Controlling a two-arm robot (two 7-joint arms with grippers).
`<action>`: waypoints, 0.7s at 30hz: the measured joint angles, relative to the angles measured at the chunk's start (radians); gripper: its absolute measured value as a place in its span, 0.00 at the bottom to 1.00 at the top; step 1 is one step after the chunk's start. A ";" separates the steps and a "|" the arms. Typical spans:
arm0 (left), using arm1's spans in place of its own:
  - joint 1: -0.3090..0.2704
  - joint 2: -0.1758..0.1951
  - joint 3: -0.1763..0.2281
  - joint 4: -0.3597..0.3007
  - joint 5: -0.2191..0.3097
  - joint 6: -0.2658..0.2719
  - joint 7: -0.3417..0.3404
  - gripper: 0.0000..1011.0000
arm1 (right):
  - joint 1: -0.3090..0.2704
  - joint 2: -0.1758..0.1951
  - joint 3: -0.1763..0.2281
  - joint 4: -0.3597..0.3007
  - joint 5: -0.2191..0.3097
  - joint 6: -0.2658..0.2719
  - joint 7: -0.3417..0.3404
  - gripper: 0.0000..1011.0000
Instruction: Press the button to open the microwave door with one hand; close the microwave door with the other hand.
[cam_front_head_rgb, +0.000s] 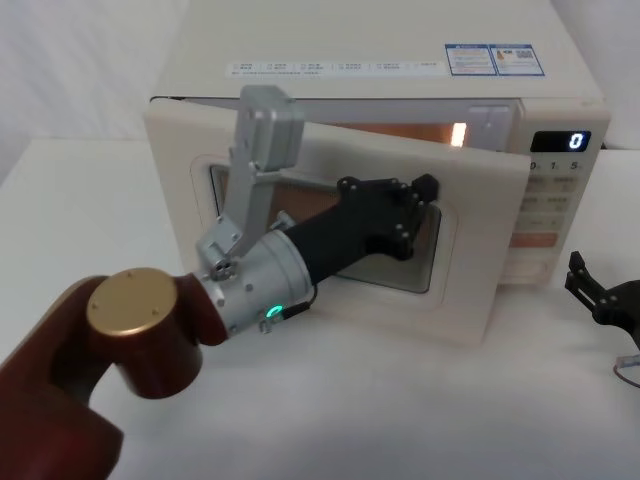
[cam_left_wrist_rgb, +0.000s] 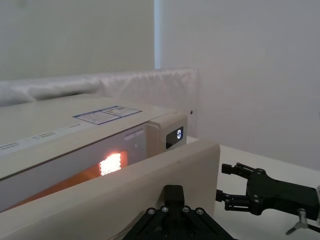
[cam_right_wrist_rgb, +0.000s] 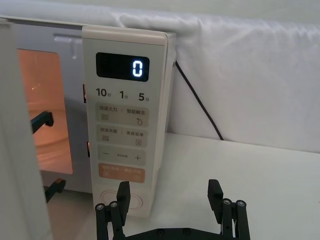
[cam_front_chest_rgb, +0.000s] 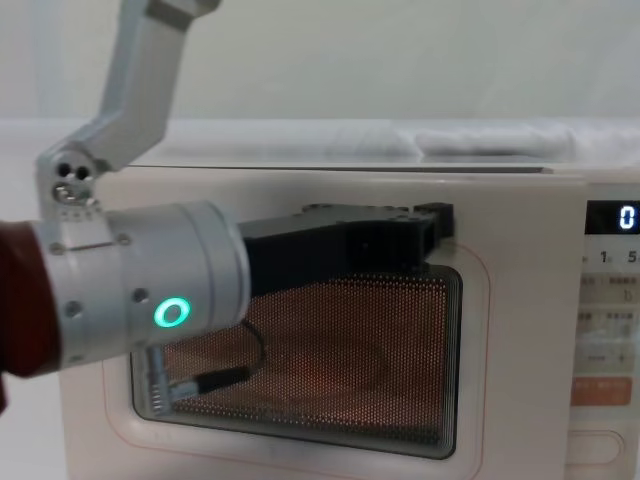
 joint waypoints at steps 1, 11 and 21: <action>-0.006 -0.003 0.004 0.005 0.002 0.001 0.003 0.00 | 0.000 0.000 0.000 0.000 0.000 0.000 0.000 0.99; -0.055 -0.066 0.026 0.036 0.044 0.005 0.094 0.00 | 0.000 0.000 0.000 0.000 0.000 0.000 0.000 0.99; -0.082 -0.119 0.026 0.063 0.120 0.039 0.178 0.00 | 0.000 0.000 0.000 0.000 0.000 0.000 0.000 0.99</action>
